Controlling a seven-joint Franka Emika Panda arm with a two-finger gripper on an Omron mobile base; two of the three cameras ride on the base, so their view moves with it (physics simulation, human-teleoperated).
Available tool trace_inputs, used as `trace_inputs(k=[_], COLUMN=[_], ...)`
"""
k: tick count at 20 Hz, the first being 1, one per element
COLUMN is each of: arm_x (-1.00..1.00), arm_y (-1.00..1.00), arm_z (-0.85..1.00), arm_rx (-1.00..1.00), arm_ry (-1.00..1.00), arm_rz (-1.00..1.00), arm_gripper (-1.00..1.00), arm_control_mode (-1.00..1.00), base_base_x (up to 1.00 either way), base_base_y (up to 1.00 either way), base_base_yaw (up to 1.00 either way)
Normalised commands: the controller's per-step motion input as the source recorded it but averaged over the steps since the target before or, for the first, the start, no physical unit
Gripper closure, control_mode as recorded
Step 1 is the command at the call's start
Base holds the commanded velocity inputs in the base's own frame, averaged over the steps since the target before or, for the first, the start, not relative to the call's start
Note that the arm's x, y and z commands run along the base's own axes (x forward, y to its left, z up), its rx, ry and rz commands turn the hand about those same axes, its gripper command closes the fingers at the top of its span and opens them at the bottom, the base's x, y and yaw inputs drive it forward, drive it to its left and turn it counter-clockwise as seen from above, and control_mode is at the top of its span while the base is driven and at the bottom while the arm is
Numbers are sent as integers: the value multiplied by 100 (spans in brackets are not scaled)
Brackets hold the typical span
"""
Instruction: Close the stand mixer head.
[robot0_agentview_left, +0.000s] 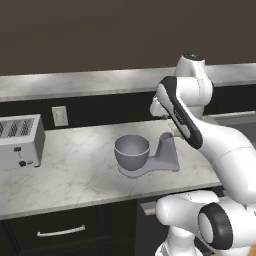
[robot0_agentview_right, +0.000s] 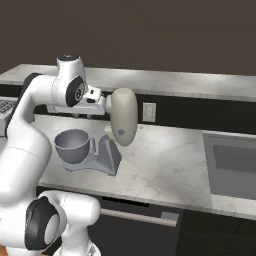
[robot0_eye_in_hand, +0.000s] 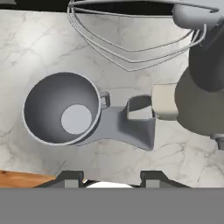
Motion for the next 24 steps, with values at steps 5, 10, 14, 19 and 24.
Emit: trace_inputs(k=[5,10,14,19,24], arm_x=[-56,-73,-41,-3,0], arm_y=[-40,-80,-70,-56,-56], arm_z=[2,1,4,0,0], arm_rx=[11,20,14,5,0], arm_ry=[-3,-8,-18,-28,-30], arm_rz=[1,10,30,47,50], arm_gripper=[-100,-100,-100,-100,-100], arm_control_mode=[-100,-100,-100,-100,-100], base_base_x=[0,0,0,0,0], base_base_y=[0,0,0,0,0], base_base_yaw=[0,0,0,0,0])
